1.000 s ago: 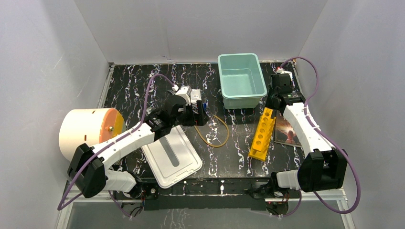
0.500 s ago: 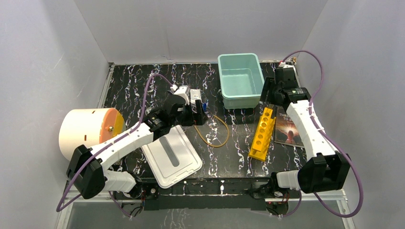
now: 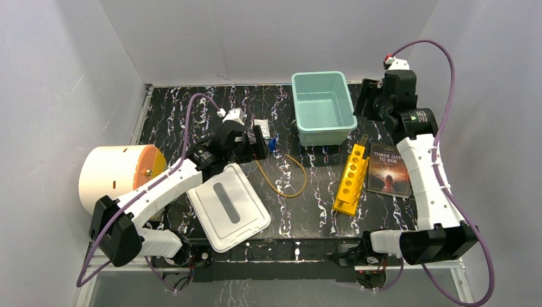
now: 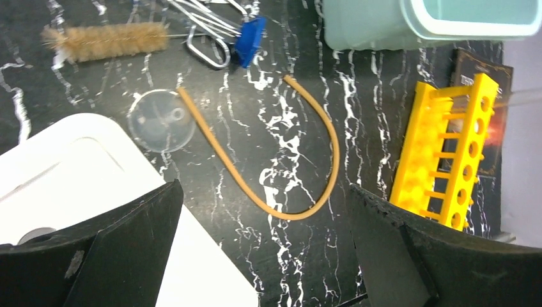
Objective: Organize the chemistry lab equipment
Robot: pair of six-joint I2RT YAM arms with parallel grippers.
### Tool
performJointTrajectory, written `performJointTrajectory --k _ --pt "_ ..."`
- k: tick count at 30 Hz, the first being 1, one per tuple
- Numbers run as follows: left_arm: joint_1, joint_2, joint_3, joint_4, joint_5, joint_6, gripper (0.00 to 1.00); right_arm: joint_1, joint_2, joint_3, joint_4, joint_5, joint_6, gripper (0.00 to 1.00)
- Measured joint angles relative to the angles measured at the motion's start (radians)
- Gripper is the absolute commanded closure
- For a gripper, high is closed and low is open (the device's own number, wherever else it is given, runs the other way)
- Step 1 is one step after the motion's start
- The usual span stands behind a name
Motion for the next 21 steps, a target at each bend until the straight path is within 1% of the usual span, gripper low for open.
performJointTrajectory --k 2,5,11,18,21 --pt "0.021 -0.011 -0.005 -0.026 -0.011 -0.017 0.02 0.026 -0.001 0.0 0.006 -0.043 -0.002 0.3" --pt "0.06 -0.038 -0.015 -0.062 -0.021 -0.042 0.02 0.097 0.002 0.0 0.013 -0.082 -0.001 0.3" --pt "0.12 -0.093 -0.041 -0.108 -0.038 -0.078 0.02 0.314 0.032 -0.022 0.051 -0.072 0.011 0.32" --pt "0.177 -0.174 -0.042 -0.174 -0.09 -0.135 0.02 0.6 0.111 -0.19 0.101 -0.014 0.074 0.31" --pt "0.197 -0.211 -0.043 -0.189 -0.105 -0.15 0.02 0.688 0.156 -0.275 0.126 -0.008 0.095 0.32"
